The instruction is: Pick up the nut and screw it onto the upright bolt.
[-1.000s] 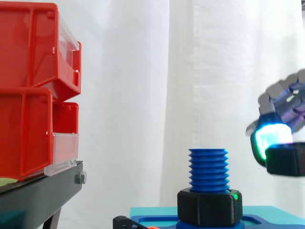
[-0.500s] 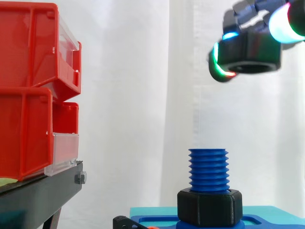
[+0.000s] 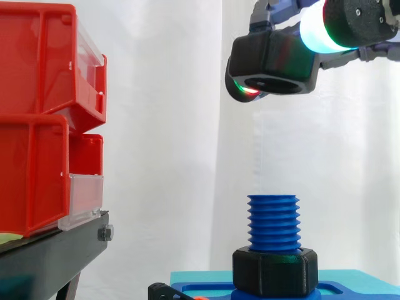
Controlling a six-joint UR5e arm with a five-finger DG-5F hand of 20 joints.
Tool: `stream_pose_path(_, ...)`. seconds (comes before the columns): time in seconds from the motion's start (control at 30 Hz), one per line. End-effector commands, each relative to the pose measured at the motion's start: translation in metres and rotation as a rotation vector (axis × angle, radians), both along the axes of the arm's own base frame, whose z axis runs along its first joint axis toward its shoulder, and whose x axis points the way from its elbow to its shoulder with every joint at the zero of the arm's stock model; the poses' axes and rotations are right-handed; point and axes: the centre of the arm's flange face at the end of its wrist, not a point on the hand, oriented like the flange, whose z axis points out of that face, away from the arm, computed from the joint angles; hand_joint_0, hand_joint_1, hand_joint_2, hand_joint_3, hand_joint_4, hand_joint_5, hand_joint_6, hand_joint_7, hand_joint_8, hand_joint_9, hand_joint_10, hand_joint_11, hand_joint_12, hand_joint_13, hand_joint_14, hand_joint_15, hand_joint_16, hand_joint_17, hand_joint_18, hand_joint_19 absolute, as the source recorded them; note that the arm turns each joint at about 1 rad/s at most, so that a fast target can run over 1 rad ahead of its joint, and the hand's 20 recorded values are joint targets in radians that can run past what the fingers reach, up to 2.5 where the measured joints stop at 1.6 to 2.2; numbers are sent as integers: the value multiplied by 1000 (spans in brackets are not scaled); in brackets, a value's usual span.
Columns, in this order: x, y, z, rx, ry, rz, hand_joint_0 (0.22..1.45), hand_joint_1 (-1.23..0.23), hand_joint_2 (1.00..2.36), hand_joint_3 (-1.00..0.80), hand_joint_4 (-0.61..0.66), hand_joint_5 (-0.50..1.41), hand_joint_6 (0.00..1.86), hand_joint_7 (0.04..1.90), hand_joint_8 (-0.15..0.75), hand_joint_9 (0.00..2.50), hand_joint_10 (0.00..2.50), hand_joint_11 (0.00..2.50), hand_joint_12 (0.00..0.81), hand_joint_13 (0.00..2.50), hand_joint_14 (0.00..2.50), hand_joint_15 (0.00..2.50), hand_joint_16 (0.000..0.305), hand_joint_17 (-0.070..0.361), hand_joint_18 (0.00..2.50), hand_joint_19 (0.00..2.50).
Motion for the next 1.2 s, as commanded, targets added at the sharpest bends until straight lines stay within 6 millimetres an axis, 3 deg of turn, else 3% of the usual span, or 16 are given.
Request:
stream_pose_path(0.0,3,-3,-8,4,8,1,586,-677,1001,-483,252,-157,562,1271,293,443,0,0,333,417,0,0,43,96,341,79)
stream_pose_path(0.33,2,-16,-14,-4,33,-12,585,-672,1002,-483,253,-155,560,1278,295,455,0,0,334,431,0,8,43,96,374,74)
stream_pose_path(0.37,6,-17,-25,-6,49,-15,584,-671,1001,-483,254,-155,559,1275,295,455,0,0,333,432,0,11,43,96,375,74)
stream_pose_path(0.5,10,-22,-40,7,64,-10,584,-669,1001,-483,255,-154,560,1279,295,458,0,0,333,437,0,9,43,96,380,81)
stream_pose_path(1.17,8,-16,-43,9,86,5,584,-663,1001,-483,254,-150,558,1284,301,486,0,0,332,447,0,12,43,96,384,81)
